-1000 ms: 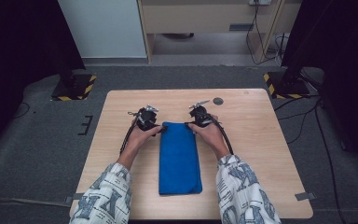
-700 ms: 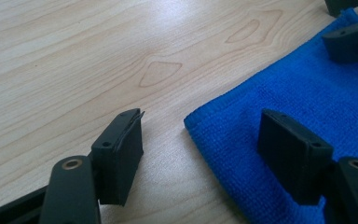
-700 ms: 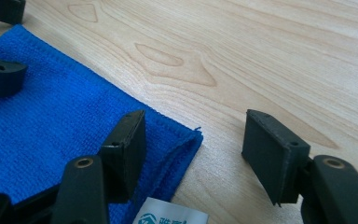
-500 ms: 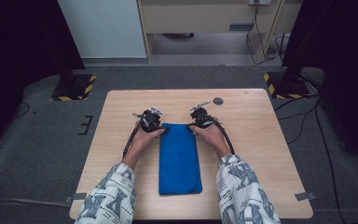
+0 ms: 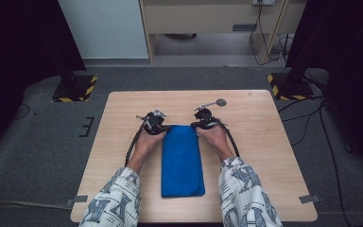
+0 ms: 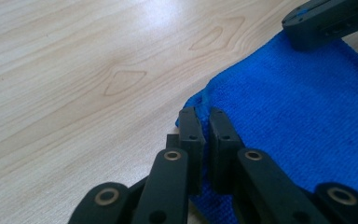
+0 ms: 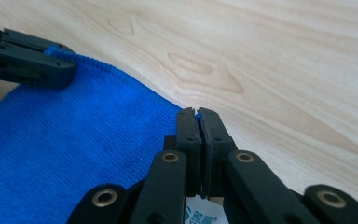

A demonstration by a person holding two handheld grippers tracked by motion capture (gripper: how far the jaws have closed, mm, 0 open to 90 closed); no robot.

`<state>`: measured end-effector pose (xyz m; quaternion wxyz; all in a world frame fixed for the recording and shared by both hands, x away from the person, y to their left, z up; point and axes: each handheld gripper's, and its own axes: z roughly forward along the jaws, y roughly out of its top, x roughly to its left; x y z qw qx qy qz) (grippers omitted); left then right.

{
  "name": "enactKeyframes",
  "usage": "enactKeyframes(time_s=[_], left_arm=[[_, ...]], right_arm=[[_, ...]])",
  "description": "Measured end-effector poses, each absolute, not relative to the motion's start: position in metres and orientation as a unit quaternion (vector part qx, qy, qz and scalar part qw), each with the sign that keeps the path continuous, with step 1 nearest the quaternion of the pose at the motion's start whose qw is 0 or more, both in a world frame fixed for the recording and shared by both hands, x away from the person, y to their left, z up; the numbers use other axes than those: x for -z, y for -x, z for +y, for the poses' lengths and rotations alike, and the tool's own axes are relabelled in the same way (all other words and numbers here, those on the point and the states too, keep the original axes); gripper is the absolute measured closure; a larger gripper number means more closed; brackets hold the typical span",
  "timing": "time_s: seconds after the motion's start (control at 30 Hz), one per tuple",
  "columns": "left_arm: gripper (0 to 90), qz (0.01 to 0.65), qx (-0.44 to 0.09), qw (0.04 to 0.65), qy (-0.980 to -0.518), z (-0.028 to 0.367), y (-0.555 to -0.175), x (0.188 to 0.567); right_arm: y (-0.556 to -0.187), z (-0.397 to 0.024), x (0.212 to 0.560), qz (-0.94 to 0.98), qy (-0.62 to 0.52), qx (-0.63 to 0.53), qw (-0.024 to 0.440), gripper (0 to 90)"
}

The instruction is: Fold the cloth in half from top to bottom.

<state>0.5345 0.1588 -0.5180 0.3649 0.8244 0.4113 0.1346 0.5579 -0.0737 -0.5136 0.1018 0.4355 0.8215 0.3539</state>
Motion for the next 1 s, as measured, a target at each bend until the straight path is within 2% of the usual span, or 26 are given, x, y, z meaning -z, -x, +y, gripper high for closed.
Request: enactKeyframes(time_s=[0.23,0.7,1.0], left_arm=[[85.9,0.419,-0.145,0.406,-0.799,0.162,-0.537,0.498],[85.9,0.409,-0.168,0.424,-0.79,0.164,-0.541,0.474],[85.9,0.391,-0.176,0.425,-0.797,0.163,-0.529,0.464]], right_arm=[[-0.557,-0.077,0.495,0.808,-0.435,-0.382,0.114,88.6],[-0.56,-0.085,0.466,0.789,-0.426,-0.421,0.14,88.7],[-0.547,-0.083,0.464,0.802,-0.399,-0.421,0.14,88.6]])
